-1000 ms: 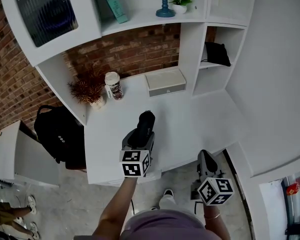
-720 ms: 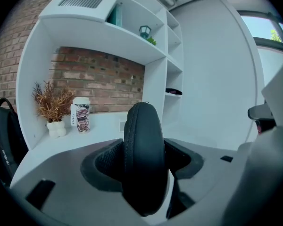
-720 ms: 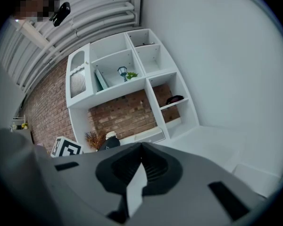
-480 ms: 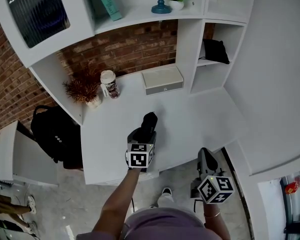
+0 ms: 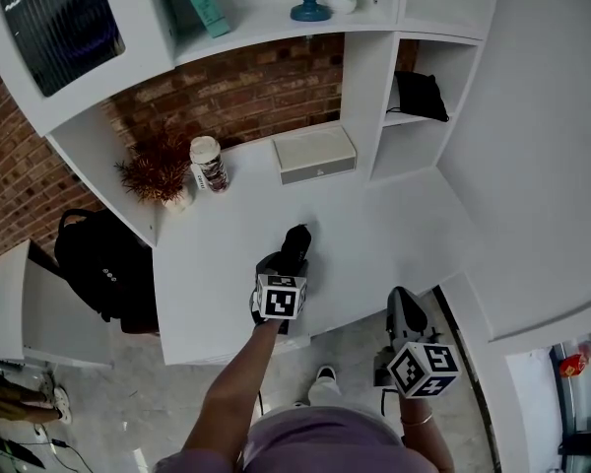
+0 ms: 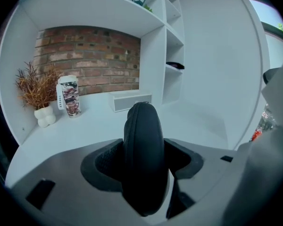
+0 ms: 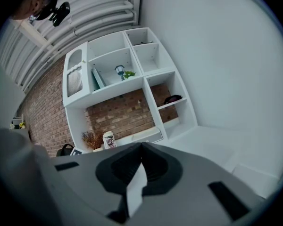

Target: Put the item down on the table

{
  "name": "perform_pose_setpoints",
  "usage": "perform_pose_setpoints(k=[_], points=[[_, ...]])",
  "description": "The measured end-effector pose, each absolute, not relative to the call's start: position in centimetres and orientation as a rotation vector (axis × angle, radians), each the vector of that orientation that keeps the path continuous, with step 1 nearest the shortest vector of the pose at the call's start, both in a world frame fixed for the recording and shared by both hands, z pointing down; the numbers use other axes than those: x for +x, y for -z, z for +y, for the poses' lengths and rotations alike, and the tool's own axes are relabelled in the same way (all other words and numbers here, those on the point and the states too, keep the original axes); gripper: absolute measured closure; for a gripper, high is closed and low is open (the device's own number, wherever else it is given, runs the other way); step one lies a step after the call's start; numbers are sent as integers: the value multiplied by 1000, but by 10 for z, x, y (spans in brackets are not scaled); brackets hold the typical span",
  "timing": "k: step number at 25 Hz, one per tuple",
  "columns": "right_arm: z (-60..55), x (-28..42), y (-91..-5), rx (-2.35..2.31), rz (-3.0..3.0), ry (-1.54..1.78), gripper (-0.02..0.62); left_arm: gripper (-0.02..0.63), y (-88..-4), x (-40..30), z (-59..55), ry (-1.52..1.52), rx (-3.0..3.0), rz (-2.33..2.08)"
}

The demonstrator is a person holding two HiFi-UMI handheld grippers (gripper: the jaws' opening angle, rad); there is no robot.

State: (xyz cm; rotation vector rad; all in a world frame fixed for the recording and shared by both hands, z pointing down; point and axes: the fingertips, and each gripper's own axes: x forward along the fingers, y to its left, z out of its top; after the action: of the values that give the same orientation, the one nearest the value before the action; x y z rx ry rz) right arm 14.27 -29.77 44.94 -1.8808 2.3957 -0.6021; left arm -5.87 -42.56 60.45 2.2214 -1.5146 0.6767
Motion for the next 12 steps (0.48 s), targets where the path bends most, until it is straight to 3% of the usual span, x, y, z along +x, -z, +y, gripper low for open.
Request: perform_pose_setpoints(k=[12], points=[[-298, 144, -454, -1896, 2396, 610, 594, 339, -634, -49, -429, -777, 2167, -1441]])
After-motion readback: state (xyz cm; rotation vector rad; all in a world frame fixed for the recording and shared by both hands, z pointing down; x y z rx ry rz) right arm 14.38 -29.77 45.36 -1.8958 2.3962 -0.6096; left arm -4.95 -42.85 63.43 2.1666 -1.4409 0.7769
